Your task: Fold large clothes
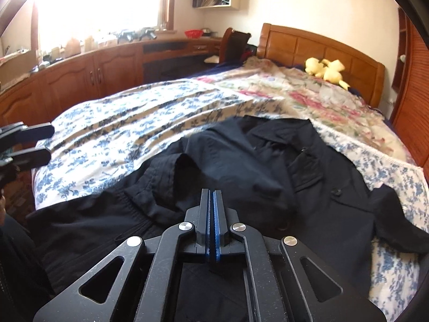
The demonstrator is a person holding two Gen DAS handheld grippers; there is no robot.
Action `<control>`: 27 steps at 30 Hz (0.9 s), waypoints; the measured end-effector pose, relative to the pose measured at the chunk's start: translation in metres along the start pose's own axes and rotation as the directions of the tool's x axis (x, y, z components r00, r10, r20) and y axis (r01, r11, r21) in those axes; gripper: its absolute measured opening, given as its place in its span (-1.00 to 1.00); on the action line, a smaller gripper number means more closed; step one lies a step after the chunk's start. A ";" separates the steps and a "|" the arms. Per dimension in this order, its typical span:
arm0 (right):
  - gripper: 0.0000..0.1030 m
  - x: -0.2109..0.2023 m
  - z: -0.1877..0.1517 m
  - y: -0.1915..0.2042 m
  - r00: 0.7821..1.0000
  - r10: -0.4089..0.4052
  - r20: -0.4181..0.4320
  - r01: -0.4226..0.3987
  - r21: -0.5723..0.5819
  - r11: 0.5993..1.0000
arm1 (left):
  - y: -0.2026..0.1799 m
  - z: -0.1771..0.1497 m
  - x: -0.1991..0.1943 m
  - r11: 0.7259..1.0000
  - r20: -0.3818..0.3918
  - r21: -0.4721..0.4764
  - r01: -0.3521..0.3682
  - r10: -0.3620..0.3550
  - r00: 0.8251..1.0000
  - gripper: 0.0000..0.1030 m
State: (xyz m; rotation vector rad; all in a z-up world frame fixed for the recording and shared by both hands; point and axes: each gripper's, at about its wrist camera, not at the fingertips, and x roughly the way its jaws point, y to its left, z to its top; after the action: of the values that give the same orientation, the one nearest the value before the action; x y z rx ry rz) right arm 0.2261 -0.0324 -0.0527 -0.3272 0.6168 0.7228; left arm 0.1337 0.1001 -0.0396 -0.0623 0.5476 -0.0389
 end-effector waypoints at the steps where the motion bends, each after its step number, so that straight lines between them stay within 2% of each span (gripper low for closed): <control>1: -1.00 -0.003 0.001 0.000 1.000 0.001 0.000 -0.001 -0.005 1.000 | -0.001 0.000 0.000 1.000 0.001 0.000 0.000 0.000 1.000 0.05; 5: -0.98 0.001 0.006 0.000 1.000 -0.025 -0.002 0.025 -0.002 1.000 | 0.003 0.002 -0.002 1.000 0.012 -0.012 -0.004 0.005 1.000 0.05; 6: -0.81 0.006 0.008 0.001 1.000 -0.028 -0.009 0.028 0.004 1.000 | 0.004 0.002 -0.003 1.000 0.013 -0.016 -0.006 0.006 1.000 0.05; 7: -0.44 0.012 0.010 0.002 1.000 -0.026 -0.014 0.026 0.008 1.000 | 0.005 0.003 -0.004 1.000 0.015 -0.018 -0.010 0.010 1.000 0.05; 9: 0.02 0.023 0.012 0.004 1.000 -0.007 -0.018 0.008 0.024 1.000 | 0.007 0.002 -0.004 1.000 0.017 -0.023 -0.016 0.017 1.000 0.05; 12: 0.04 0.047 0.017 0.010 0.998 0.022 -0.052 -0.020 0.036 0.999 | 0.011 0.001 -0.004 0.999 0.014 -0.027 -0.024 0.024 1.000 0.05; 18: 0.04 0.090 0.019 0.034 0.987 0.110 -0.115 -0.107 0.031 0.994 | 0.018 -0.001 -0.007 0.999 0.015 -0.033 -0.041 0.041 0.999 0.05; 19: -0.01 0.096 0.018 0.038 0.985 0.120 -0.126 -0.117 0.030 0.993 | 0.019 -0.002 -0.008 0.999 0.016 -0.034 -0.043 0.043 0.999 0.05; 20: -0.15 0.102 0.017 0.042 0.982 0.122 -0.142 -0.120 0.022 0.993 | 0.019 -0.001 -0.009 0.998 0.017 -0.034 -0.045 0.046 0.999 0.05; 22: -0.93 0.110 0.014 0.049 0.981 0.104 -0.165 -0.107 -0.010 0.994 | 0.022 -0.002 -0.010 0.998 0.018 -0.036 -0.051 0.051 0.999 0.05; 23: -0.94 0.110 0.013 0.051 0.984 0.080 -0.157 -0.085 -0.026 0.996 | 0.023 -0.002 -0.010 0.998 0.018 -0.037 -0.050 0.051 0.999 0.05; 27: -0.98 0.096 0.014 0.044 0.991 0.091 -0.098 -0.092 -0.001 0.996 | 0.026 -0.003 -0.010 0.998 0.017 -0.044 -0.051 0.052 0.999 0.05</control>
State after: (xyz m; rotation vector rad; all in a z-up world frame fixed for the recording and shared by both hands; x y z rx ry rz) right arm 0.2572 0.0552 -0.1052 -0.3425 0.7265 0.7999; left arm 0.1239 0.1263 -0.0381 -0.0906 0.5322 0.0235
